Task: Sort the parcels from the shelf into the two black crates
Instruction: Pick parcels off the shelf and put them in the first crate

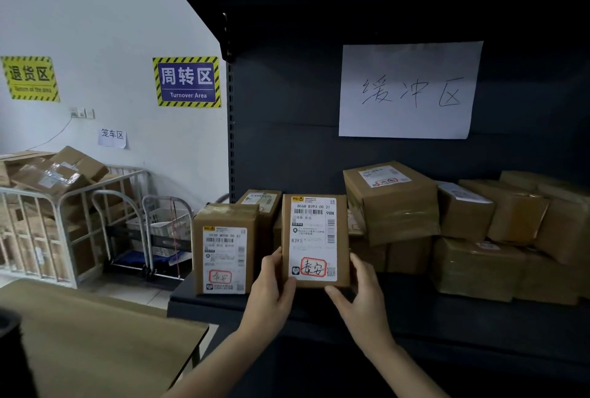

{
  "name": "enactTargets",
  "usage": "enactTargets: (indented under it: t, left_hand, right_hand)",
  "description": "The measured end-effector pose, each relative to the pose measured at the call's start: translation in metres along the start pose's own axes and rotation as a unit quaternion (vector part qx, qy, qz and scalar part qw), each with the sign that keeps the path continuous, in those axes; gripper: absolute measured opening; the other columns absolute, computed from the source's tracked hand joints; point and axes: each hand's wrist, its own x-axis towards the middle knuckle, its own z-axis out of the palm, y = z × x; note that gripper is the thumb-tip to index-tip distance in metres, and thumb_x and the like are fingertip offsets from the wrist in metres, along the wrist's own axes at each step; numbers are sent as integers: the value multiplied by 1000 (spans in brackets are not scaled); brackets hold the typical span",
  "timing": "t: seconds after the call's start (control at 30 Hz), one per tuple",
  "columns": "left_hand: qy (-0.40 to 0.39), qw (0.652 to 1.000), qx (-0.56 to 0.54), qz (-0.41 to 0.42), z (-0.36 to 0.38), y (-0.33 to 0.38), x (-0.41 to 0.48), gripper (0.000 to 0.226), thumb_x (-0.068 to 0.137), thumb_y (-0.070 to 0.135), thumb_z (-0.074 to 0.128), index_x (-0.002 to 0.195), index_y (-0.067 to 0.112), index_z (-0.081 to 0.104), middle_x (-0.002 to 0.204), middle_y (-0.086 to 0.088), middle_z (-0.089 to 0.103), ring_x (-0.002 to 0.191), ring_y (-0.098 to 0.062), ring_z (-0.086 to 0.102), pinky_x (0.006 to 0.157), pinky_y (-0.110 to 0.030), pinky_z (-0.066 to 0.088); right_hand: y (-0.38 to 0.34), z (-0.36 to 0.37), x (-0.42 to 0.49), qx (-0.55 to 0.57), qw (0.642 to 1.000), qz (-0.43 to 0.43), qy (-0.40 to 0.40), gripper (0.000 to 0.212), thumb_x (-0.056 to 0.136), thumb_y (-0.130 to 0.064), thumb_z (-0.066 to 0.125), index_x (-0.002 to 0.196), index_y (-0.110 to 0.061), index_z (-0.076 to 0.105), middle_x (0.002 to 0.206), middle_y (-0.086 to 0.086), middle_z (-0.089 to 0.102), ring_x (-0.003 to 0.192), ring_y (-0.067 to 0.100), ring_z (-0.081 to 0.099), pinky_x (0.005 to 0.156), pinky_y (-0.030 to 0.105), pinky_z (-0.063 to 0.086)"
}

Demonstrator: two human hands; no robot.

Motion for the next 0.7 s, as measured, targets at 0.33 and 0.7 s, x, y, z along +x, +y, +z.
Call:
enactTargets:
  t: [0.33, 0.7]
  left_hand:
    - [-45, 991, 103, -77, -1, -27, -9, 53, 88, 10, 60, 133, 15, 32, 135, -2, 51, 127, -14, 47, 93, -16, 37]
    - [-40, 950, 309, 23, -23, -36, -22, 69, 85, 33, 61, 143, 19, 25, 144, 2, 35, 133, -14, 35, 105, -25, 35]
  right_hand:
    - [10, 14, -14, -51, 996, 24, -68, 75, 83, -11, 65, 143, -27, 24, 140, -5, 32, 116, -6, 31, 98, 13, 28]
    - [21, 3, -15, -88, 991, 23, -95, 79, 83, -20, 66, 146, -26, 17, 146, -2, 27, 128, 9, 37, 101, 21, 31]
